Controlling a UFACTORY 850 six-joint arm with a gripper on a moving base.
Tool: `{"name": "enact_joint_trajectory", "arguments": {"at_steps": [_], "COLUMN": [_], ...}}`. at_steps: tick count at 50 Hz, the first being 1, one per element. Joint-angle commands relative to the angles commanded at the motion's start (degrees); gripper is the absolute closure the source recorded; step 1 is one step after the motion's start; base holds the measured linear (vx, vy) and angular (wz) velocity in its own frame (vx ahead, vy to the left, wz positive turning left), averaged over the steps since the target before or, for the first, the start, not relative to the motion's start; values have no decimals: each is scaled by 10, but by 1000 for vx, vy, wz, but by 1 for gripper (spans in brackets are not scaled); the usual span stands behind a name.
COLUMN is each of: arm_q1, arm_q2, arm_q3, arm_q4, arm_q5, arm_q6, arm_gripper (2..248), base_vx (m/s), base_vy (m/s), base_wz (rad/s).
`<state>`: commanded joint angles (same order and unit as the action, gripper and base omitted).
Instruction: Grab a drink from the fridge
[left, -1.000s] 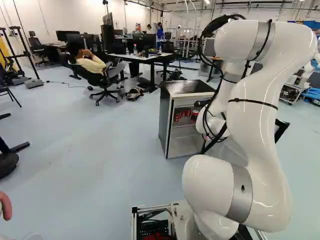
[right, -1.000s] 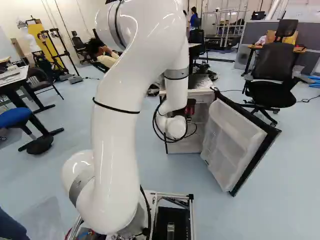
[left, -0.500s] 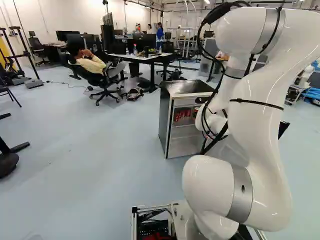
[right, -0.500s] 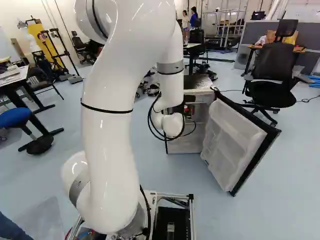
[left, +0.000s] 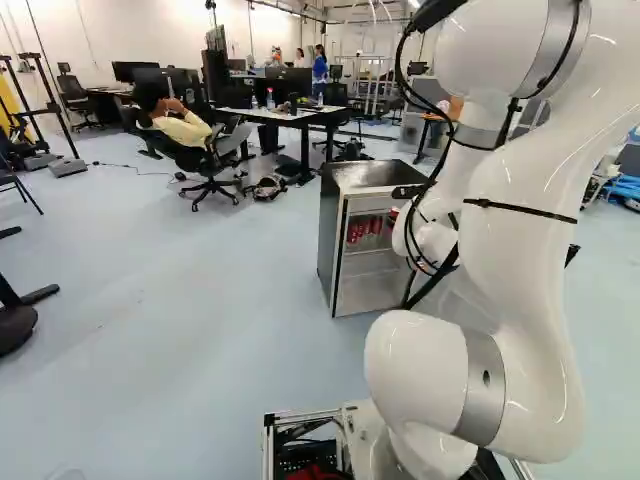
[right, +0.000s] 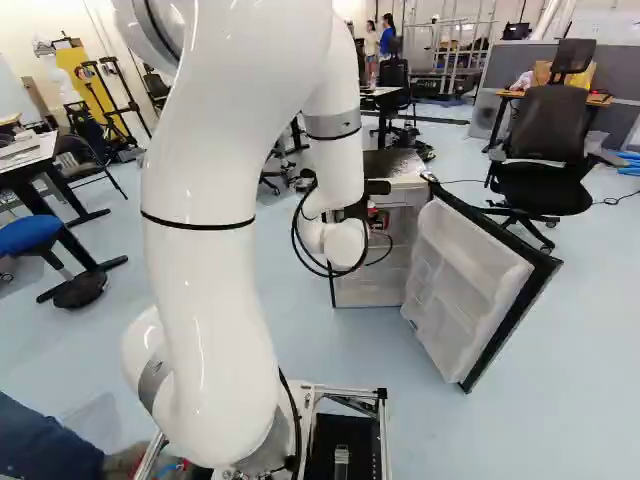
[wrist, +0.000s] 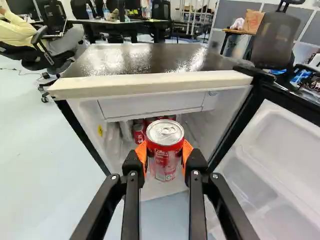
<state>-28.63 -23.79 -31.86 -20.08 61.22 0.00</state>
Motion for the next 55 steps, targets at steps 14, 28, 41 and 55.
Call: {"name": "enact_joint_trajectory", "arguments": {"at_steps": [14,28,41,55], "arm_q1": [0,1,3,9], "arm_q2": [24,47,62,69], "arm_q3": [7,10,7,-7], "arm_q4": [0,0,0,0], "arm_q5": [0,-2,-16,-34], "arm_q6": [0,0,0,0], "arm_gripper": [159,159,159,159], "base_vx": [0,0,0,0], "base_vy": [0,0,0,0], "base_wz": [0,0,0,0]}}
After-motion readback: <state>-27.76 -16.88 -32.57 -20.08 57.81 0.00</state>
